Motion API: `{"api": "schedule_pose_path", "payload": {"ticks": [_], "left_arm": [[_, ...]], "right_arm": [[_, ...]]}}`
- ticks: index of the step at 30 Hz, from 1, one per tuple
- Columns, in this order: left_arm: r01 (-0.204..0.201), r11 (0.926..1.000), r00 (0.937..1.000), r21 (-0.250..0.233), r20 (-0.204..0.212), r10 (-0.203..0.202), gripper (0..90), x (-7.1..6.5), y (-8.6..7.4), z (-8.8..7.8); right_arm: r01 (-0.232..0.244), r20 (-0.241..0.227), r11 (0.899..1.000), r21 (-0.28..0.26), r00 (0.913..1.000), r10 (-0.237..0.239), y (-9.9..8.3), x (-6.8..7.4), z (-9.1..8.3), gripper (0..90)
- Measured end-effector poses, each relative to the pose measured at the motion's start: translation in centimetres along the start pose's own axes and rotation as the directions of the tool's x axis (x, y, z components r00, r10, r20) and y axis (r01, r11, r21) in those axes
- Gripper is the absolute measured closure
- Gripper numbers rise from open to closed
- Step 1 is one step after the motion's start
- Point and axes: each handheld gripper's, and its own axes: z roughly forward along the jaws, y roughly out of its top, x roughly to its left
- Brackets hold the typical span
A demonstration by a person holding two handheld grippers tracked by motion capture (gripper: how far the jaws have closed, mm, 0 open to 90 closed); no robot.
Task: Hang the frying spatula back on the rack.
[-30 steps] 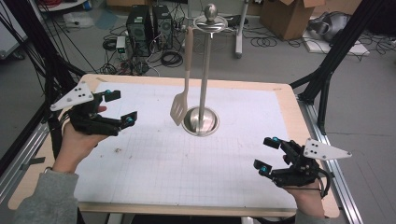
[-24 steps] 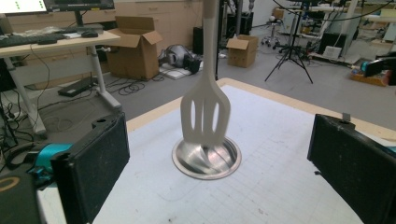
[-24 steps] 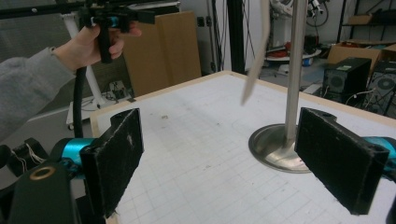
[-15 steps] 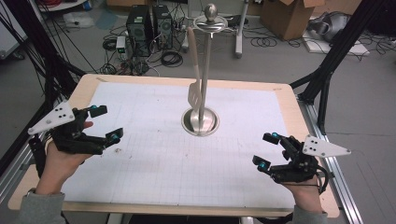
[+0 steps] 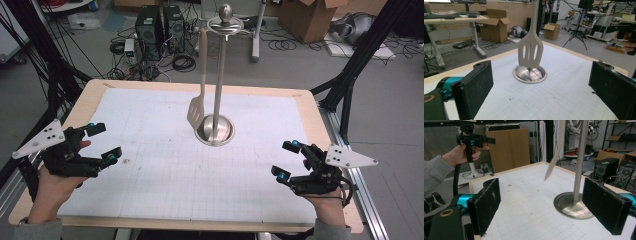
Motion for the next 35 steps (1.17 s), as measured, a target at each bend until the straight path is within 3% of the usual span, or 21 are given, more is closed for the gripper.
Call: {"api": "schedule_pose_path", "payload": {"ticks": [22, 30, 35], "left_arm": [[0.006, 0.9999, 0.9977, 0.01, -0.067, -0.006, 6.1, 0.4, -2.2, -1.6], [-0.003, 0.9991, 0.9945, 0.043, -0.104, 0.008, 6.1, 0.7, -3.0, -1.6], [-0.012, 0.9993, 0.9948, 0.037, -0.101, 0.016, 6.1, 0.6, -2.8, -1.6]], "right_arm": [[0.003, 0.025, 1.0, -0.001, 0.9997, -0.003, -0.1, -0.3, -0.5, 14.6], [-0.01, 0.077, 1.0, -0.007, 0.997, 0.01, -0.3, -0.5, -0.7, 14.6], [-0.009, 0.095, 1.0, -0.02, 0.9955, 0.01, -0.5, -0.7, -1.3, 14.6]]}}
